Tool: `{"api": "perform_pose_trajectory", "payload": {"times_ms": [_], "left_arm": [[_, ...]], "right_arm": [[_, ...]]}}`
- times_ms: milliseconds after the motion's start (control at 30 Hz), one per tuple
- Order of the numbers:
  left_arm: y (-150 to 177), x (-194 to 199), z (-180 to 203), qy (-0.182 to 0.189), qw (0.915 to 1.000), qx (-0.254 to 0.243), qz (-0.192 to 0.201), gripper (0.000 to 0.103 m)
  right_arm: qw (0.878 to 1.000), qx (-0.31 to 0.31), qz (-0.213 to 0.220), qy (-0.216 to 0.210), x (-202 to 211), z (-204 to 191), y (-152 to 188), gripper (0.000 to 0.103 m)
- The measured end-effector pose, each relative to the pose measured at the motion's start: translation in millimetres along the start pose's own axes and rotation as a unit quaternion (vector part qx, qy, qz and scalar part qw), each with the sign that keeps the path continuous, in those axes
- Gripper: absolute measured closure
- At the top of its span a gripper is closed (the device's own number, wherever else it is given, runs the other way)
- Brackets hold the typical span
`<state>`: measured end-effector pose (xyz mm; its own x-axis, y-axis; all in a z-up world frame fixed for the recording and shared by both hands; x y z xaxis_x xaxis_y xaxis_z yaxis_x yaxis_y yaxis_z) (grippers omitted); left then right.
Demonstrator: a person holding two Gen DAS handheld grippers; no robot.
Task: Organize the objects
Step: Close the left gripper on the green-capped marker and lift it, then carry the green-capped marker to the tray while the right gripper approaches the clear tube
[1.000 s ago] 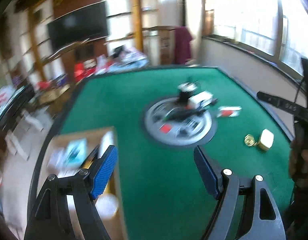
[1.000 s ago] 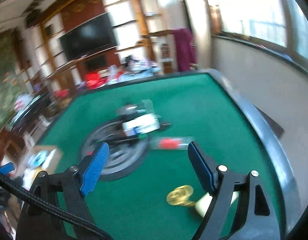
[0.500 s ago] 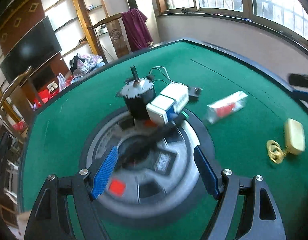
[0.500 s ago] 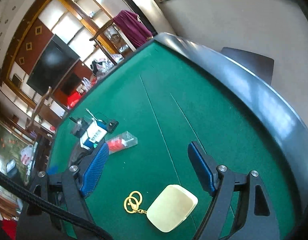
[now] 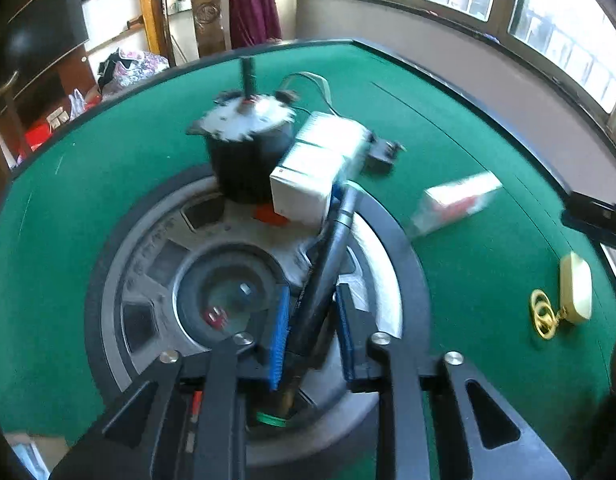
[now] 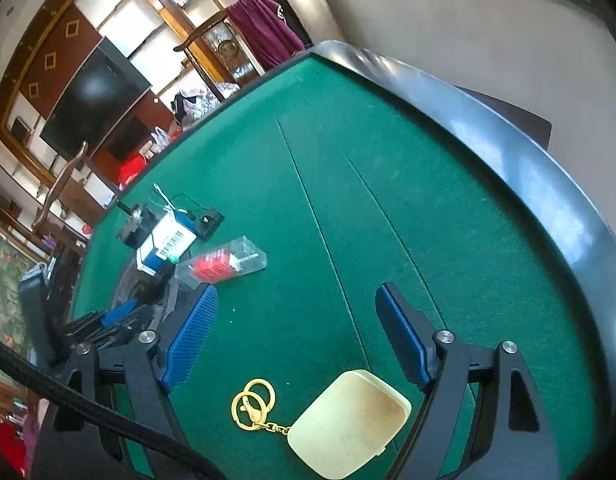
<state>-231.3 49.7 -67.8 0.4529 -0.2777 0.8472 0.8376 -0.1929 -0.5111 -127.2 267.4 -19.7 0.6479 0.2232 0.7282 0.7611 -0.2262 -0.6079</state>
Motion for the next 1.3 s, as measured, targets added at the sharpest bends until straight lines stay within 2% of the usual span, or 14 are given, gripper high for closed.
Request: {"api": "perform_pose_trajectory", "payload": {"times_ms": [100,200,333,433,567,767,933,1067,1167,1233,1300], "left_arm": [[14.7,6.7,11.8,-0.001,0.9999,-0.016,0.002,0.09],[15.9,5.5,15.1,-0.013,0.9999,0.0,0.007,0.089],[11.0,2.5,18.2,-0.038,0.9988,0.015,0.027,0.084],[21.2,9.5,19.9,-0.053,0.998,0.016,0.03,0.09],[44.6,31.7,21.6,-0.033,0.9986,0.027,0.032,0.092],[94.6,93.1,3.5,-0.017,0.9958,0.065,0.062,0.092],[133.3,127.9,-12.3,-0.031,0.9908,0.096,0.091,0.092],[163.7,148.1,-25.7,-0.017,0.9849,0.137,0.104,0.091],[179.5,158.5,-35.1,-0.009,0.9821,0.156,0.104,0.091],[188.5,164.6,-37.7,-0.01,0.9822,0.156,0.105,0.091],[195.4,166.5,-40.4,-0.007,0.9814,0.162,0.103,0.091]], "right_arm": [[1.0,0.002,-0.011,0.002,-5.0,0.3,4.3,0.022],[1.0,0.0,-0.011,0.002,-5.6,0.7,3.7,0.022],[1.0,0.003,-0.008,-0.002,-4.1,-0.3,3.0,0.022],[1.0,0.004,-0.002,-0.01,-1.8,-3.1,1.1,0.022],[0.999,-0.012,0.009,-0.039,3.9,-1.4,-2.0,0.022],[0.998,-0.035,-0.012,-0.049,-1.4,8.1,3.2,0.022],[0.998,-0.051,-0.014,-0.022,2.3,17.3,10.1,0.022],[0.998,-0.06,-0.003,-0.011,6.0,23.1,13.1,0.022],[0.999,-0.05,-0.004,0.002,10.5,16.6,9.5,0.022],[0.999,-0.038,-0.004,-0.016,15.1,0.1,-0.1,0.022],[0.999,-0.015,-0.023,-0.04,11.0,-22.8,-12.2,0.022]]}}
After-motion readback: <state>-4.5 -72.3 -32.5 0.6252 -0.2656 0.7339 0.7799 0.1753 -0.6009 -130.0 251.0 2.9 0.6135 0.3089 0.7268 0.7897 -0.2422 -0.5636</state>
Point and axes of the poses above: each gripper's, at about its wrist camera, not at the fingertips, and x roughly against the way its jaws point, z to its right, y to its underside, the point moved 10 cm from there along -x, roughly the way its jaws point, and after that the axes turned 13 degrees about x, right-handed, at the moved point
